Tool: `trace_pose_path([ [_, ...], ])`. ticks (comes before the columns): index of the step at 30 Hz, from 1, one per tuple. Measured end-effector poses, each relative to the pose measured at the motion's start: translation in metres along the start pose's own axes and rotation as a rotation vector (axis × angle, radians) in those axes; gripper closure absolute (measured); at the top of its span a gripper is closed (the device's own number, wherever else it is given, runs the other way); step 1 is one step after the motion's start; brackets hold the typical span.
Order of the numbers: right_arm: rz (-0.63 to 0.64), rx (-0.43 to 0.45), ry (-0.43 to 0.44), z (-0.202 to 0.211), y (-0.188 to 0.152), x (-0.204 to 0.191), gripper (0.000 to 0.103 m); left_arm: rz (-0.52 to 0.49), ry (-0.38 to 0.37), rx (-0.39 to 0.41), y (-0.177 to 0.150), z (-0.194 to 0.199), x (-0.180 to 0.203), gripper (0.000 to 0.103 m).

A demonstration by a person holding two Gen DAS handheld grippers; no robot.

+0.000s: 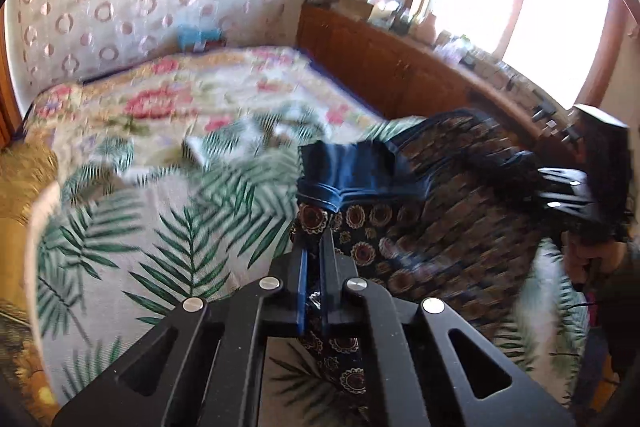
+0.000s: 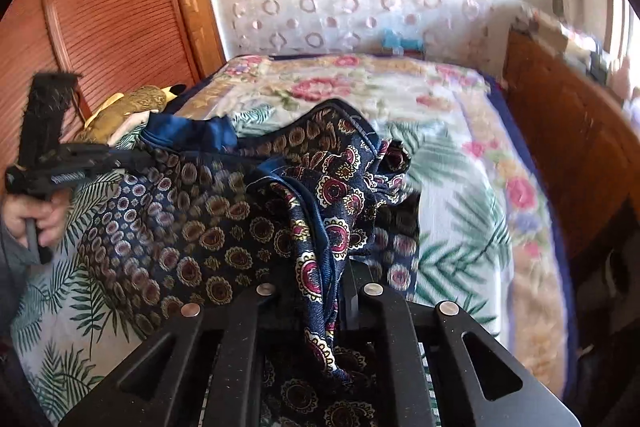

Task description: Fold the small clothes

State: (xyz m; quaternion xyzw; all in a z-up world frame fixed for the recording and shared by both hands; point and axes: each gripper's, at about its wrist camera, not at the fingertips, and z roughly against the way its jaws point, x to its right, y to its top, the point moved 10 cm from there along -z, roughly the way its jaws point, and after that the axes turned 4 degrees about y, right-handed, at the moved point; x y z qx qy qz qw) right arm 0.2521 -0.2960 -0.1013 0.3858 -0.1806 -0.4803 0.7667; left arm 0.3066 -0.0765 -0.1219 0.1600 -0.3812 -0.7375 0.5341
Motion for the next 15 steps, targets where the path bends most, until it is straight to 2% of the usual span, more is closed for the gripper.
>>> trace_pose_path([
  [2, 0.027, 0.022, 0.007, 0.007, 0.011, -0.010, 0.092, -0.004, -0.009, 0.047, 0.008, 0.024, 0.002, 0.098],
  [6, 0.084, 0.064, 0.044, 0.015, 0.037, -0.036, 0.092, 0.001, 0.026, 0.129, 0.020, 0.063, -0.008, 0.098],
  [11, 0.192, 0.099, 0.091, 0.011, 0.074, -0.082, 0.092, 0.048, 0.113, 0.205, 0.024, 0.108, -0.049, 0.098],
  [15, 0.291, 0.119, 0.129, -0.003, 0.104, -0.125, 0.092, 0.083, 0.214, 0.243, 0.014, 0.144, -0.094, 0.098],
])
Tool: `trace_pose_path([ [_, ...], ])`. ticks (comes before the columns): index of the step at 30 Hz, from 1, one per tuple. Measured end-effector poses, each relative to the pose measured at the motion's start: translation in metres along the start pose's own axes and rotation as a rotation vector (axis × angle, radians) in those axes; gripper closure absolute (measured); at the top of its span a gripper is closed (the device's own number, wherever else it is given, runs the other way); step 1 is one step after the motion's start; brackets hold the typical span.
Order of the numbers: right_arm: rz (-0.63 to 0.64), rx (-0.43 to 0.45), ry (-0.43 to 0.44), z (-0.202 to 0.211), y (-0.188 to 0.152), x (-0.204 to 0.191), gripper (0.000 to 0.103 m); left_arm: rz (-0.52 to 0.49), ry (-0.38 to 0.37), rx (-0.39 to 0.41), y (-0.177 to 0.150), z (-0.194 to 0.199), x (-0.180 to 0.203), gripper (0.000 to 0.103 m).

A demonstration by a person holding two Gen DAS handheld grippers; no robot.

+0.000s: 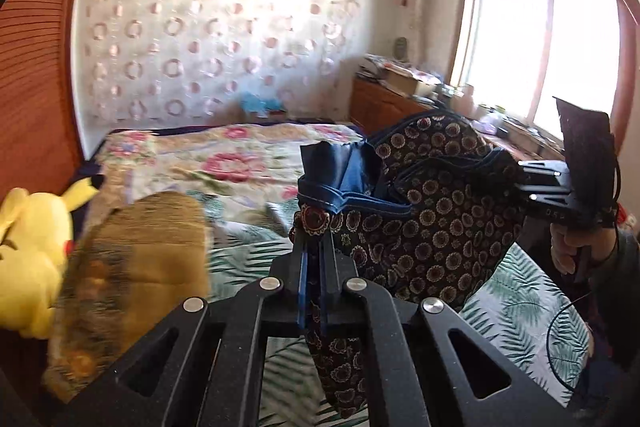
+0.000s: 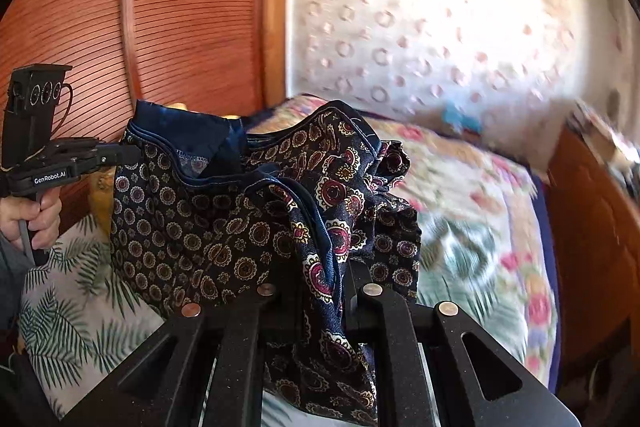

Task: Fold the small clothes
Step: 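Carry the folded shirt to the plush toy and set it down with both grippers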

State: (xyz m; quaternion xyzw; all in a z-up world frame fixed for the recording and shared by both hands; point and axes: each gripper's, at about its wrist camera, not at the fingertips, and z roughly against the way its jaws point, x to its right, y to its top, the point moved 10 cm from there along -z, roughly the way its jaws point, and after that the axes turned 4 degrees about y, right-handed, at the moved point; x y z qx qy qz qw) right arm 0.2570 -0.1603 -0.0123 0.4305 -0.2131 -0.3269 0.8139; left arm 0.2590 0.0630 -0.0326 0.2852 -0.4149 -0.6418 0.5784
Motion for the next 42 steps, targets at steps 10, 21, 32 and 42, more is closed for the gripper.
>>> trace_pose_path([
  [10, 0.255, 0.033, 0.109, -0.092, 0.112, -0.053, 0.092, 0.169, 0.197, 0.078, -0.028, 0.064, -0.112, 0.098],
  [21, 0.393, -0.030, 0.203, -0.228, 0.153, -0.117, 0.092, 0.257, 0.312, -0.065, -0.117, 0.059, -0.156, 0.098],
  [32, 0.276, -0.023, 0.133, -0.265, 0.187, -0.128, 0.046, 0.269, 0.370, -0.114, -0.139, 0.058, -0.164, 0.098],
  [42, 0.136, -0.045, 0.148, -0.210, 0.131, -0.128, 0.046, 0.201, 0.416, -0.081, -0.121, 0.074, -0.152, 0.060],
])
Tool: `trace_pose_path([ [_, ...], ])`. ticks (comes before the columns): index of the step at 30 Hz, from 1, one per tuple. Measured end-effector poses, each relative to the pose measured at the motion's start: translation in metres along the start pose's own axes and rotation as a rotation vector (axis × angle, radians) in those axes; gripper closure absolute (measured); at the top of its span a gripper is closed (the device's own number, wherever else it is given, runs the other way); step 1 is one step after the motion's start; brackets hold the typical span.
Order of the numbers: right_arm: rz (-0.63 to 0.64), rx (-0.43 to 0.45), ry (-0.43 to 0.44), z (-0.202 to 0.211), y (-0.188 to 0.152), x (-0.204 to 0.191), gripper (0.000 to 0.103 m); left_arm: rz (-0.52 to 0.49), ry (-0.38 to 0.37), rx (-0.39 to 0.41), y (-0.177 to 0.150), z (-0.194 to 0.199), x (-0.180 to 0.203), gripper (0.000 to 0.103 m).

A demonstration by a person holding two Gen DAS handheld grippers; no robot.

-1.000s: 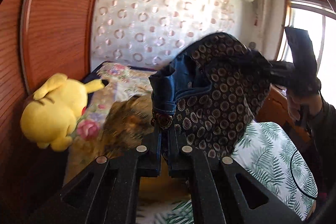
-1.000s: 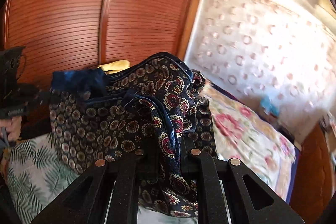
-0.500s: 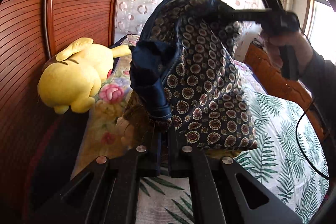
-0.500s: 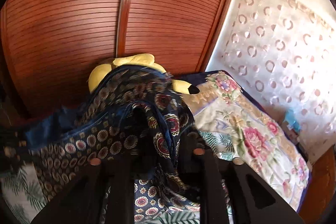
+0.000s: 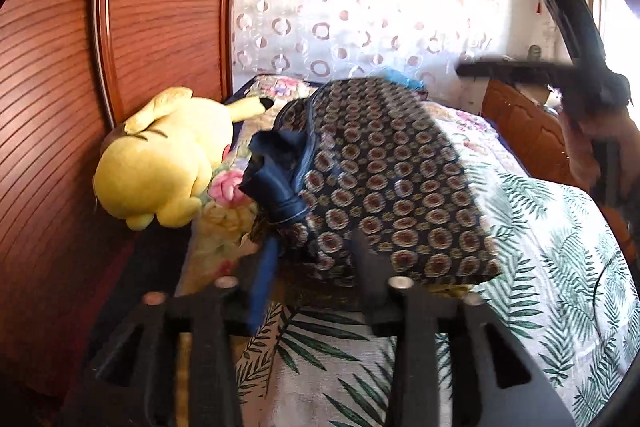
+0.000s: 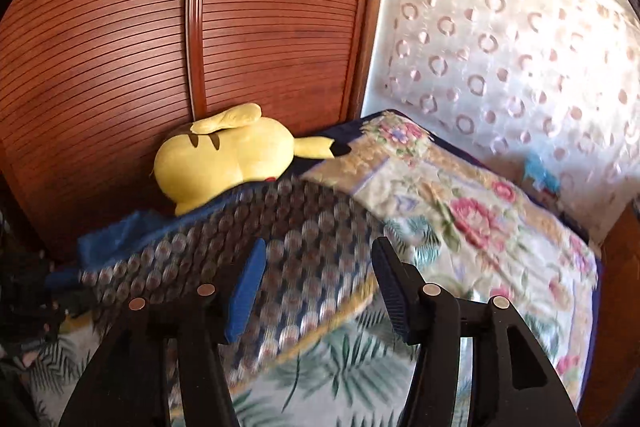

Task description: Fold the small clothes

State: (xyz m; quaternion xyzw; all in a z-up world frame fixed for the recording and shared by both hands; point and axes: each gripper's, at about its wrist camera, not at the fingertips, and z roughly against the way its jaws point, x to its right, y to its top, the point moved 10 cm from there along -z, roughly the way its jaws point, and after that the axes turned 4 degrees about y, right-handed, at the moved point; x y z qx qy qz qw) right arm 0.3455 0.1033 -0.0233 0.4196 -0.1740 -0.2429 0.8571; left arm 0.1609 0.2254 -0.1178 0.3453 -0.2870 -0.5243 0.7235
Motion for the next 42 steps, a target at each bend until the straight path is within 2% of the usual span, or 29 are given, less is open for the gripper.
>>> trace_pose_path([
  [2, -0.040, 0.013, 0.002, 0.022, -0.015, 0.000, 0.046, -0.015, -0.005, 0.010, 0.003, 0.008, 0.006, 0.048],
  [3, -0.059, 0.021, 0.002, 0.036, -0.024, 0.001, 0.046, -0.019, -0.011, 0.016, 0.005, 0.011, 0.010, 0.035],
  [5, -0.090, 0.035, -0.012, 0.062, -0.041, 0.001, 0.046, -0.026, -0.039, 0.034, 0.009, 0.019, 0.021, 0.021],
  [8, -0.128, 0.054, -0.030, 0.097, -0.065, -0.004, 0.046, -0.059, -0.074, 0.052, 0.012, 0.033, 0.045, 0.021],
  [11, -0.156, 0.071, -0.059, 0.128, -0.088, -0.011, 0.046, -0.093, -0.075, 0.067, 0.015, 0.044, 0.068, 0.021],
  [16, -0.209, 0.097, -0.110, 0.177, -0.117, -0.021, 0.030, -0.123, -0.127, 0.097, 0.019, 0.062, 0.108, 0.021],
  [21, -0.264, 0.140, -0.192, 0.220, -0.128, -0.029, 0.021, -0.162, -0.171, 0.133, 0.024, 0.083, 0.145, 0.021],
  [26, -0.310, 0.208, -0.285, 0.268, -0.133, -0.042, 0.021, -0.178, -0.219, 0.168, 0.032, 0.107, 0.177, 0.021],
  [33, -0.358, 0.287, -0.391, 0.322, -0.133, -0.060, 0.021, -0.188, -0.218, 0.210, 0.047, 0.132, 0.200, 0.021],
  [39, -0.368, 0.322, -0.451, 0.350, -0.133, -0.085, 0.021, -0.181, -0.207, 0.242, 0.054, 0.152, 0.209, 0.021],
  [42, -0.378, 0.330, -0.455, 0.346, -0.138, -0.093, 0.021, -0.189, -0.214, 0.234, 0.048, 0.156, 0.215, 0.021],
])
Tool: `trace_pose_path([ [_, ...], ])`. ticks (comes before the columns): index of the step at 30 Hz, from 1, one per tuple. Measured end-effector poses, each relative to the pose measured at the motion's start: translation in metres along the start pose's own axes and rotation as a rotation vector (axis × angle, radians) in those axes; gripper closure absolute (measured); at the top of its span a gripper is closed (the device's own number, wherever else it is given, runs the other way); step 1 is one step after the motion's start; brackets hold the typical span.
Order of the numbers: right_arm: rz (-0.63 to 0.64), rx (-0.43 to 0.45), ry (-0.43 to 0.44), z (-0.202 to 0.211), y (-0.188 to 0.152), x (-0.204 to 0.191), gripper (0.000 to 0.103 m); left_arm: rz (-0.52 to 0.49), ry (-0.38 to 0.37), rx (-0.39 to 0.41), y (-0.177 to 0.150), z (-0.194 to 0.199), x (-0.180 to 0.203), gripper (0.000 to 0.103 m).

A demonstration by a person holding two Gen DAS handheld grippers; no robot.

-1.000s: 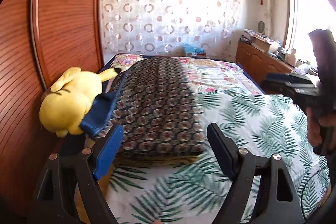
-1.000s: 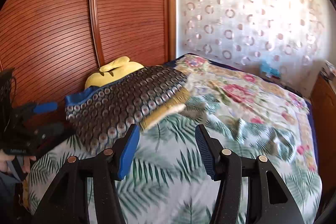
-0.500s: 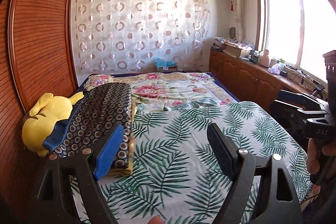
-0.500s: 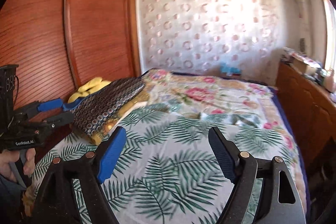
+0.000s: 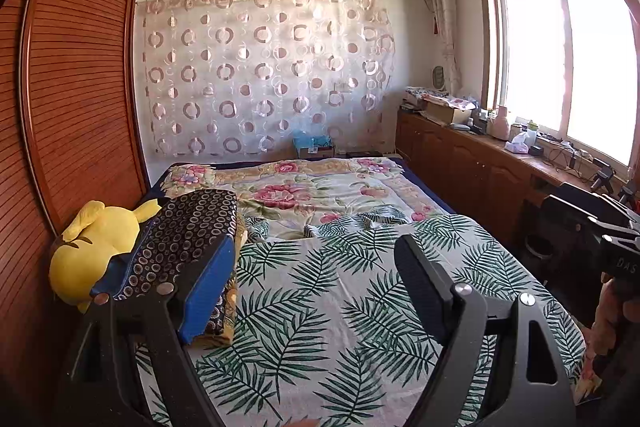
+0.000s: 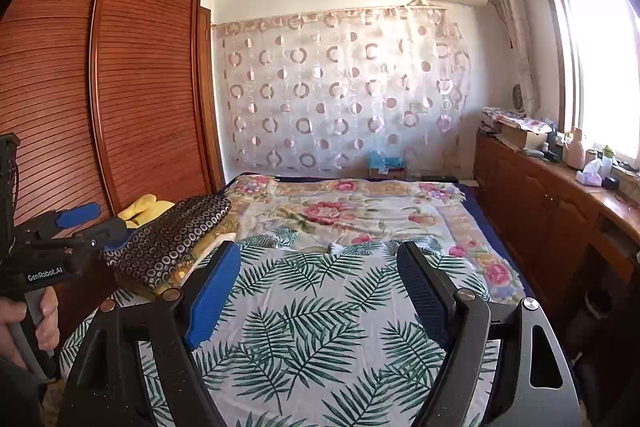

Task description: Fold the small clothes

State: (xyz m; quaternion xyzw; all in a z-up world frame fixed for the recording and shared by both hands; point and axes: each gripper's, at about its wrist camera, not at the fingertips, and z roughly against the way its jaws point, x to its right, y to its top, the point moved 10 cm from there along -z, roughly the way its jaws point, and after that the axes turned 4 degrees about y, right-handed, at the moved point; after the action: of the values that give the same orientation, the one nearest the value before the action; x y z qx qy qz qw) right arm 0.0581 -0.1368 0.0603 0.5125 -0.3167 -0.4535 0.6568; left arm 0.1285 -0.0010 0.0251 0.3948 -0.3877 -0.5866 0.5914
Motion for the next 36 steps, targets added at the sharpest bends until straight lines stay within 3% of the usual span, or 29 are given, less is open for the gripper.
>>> trace_pose_path([
  [16, -0.029, -0.014, 0.003, -0.023, -0.013, 0.007, 0.021, -0.001, -0.003, -0.004, -0.006, -0.002, 0.005, 0.021],
  [36, -0.024, -0.014, 0.009, -0.013, -0.012, 0.022, 0.021, 0.011, 0.013, -0.001, -0.013, -0.003, 0.000, 0.021],
])
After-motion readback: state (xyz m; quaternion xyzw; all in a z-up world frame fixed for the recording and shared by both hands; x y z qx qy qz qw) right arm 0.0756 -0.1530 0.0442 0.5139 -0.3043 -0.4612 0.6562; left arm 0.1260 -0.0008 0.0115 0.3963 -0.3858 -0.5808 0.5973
